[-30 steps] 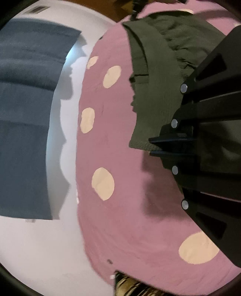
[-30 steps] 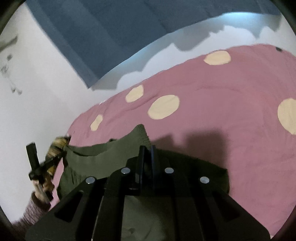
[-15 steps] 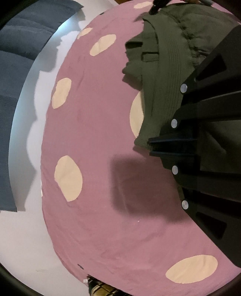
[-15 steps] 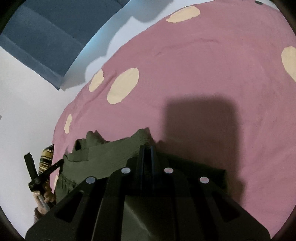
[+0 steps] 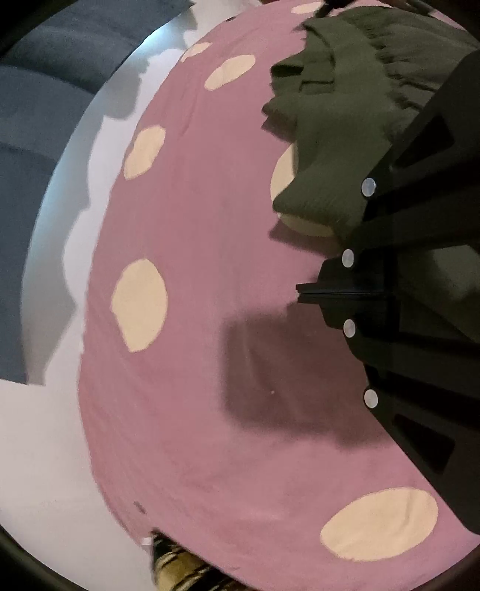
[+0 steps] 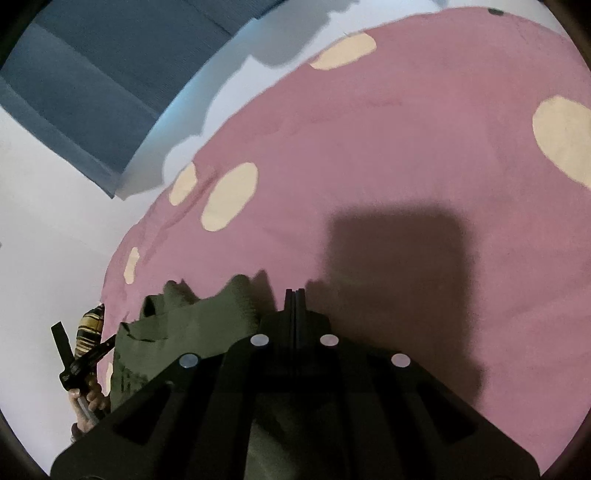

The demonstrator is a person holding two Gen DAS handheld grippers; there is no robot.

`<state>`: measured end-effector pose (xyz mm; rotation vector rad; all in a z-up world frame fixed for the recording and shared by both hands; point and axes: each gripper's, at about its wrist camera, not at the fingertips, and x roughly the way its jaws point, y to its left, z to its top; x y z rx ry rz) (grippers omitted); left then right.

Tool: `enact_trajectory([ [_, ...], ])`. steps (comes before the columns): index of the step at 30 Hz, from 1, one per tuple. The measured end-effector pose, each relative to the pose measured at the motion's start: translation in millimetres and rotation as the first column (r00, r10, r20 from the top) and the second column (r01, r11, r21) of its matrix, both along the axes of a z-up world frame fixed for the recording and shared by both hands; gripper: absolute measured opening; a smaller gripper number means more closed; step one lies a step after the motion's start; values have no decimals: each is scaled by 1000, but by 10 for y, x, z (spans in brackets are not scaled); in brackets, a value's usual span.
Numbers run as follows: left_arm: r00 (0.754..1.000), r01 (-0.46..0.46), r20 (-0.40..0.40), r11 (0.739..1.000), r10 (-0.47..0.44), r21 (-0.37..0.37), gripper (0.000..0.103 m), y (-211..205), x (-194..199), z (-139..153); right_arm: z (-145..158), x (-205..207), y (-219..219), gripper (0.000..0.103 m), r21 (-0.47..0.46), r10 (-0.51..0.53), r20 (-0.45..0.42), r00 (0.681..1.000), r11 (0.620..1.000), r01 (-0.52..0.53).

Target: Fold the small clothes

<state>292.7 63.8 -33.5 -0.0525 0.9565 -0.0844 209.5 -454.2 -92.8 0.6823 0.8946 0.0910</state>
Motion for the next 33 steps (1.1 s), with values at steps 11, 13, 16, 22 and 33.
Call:
enact_trajectory([
  [11, 999, 38, 32, 998, -39, 48, 0, -124, -581, 197, 218, -380, 237, 3, -70, 11, 33, 999, 997, -9],
  [13, 999, 43, 32, 999, -44, 34, 0, -134, -713, 202, 249, -486, 298, 11, -65, 19, 34, 999, 998, -17],
  [16, 999, 47, 22, 998, -48, 34, 1, -161, -855, 192, 305, -626, 406, 21, -74, 35, 43, 998, 997, -32],
  [22, 997, 34, 65, 999, -36, 25, 56, -179, -1300, 240, 461, -950, 660, 49, -97, 61, 67, 996, 994, -54],
  [33, 995, -11, 103, 999, 14, -33, 72, -66, -1886, 333, 653, -1534, 1151, 69, -114, 124, 113, 986, 987, -111],
])
